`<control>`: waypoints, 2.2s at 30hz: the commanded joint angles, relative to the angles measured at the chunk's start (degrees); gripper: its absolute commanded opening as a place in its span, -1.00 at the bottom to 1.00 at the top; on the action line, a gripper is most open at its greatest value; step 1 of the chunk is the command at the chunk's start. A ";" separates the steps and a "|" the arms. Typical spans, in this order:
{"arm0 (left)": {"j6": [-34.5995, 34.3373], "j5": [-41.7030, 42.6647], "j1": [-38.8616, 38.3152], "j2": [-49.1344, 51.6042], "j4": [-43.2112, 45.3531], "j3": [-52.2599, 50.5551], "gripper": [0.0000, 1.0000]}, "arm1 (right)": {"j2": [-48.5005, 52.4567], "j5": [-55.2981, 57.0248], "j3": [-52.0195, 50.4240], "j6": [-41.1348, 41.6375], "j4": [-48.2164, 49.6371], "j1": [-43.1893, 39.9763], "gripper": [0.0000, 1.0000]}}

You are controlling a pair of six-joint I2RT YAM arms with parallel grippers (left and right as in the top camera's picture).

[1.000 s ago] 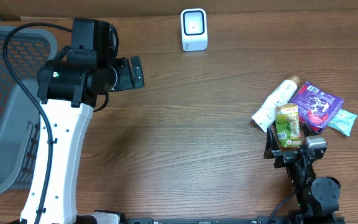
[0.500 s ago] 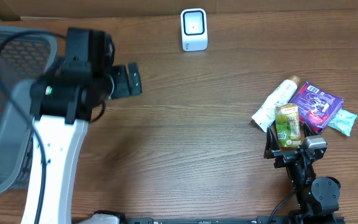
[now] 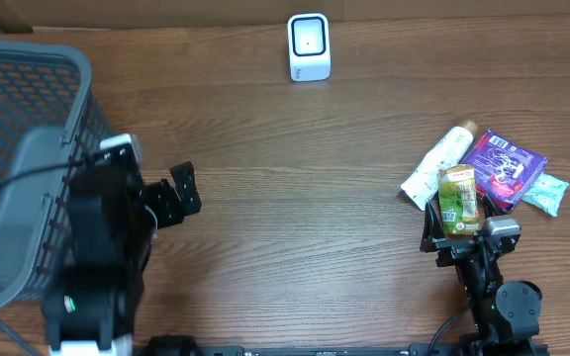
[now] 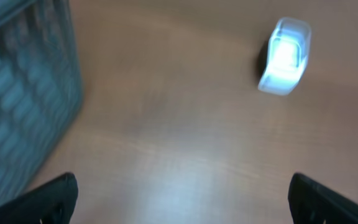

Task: Scan the item barcode

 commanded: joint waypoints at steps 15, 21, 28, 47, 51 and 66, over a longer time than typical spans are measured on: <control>15.56 2.45 0.15 -38.95 40.87 -46.45 1.00 | -0.61 0.37 -0.59 -0.22 0.37 0.17 1.00; 20.00 4.28 0.15 -43.93 42.71 -52.13 0.99 | -0.61 0.35 -0.59 -0.22 0.37 0.17 1.00; 21.03 4.59 0.15 -44.85 42.60 -55.41 1.00 | -0.61 0.37 -0.59 -0.22 0.37 0.17 1.00; 20.98 4.37 0.15 -44.83 37.94 -55.49 0.99 | -0.61 0.37 -0.59 -0.22 0.37 0.17 1.00; 20.98 4.37 0.15 -44.83 37.94 -55.49 0.99 | -0.61 0.35 -0.59 -0.22 0.35 0.17 1.00; 20.98 4.37 0.15 -44.83 37.97 -55.49 0.99 | -0.61 0.37 -0.59 -0.22 0.35 0.17 1.00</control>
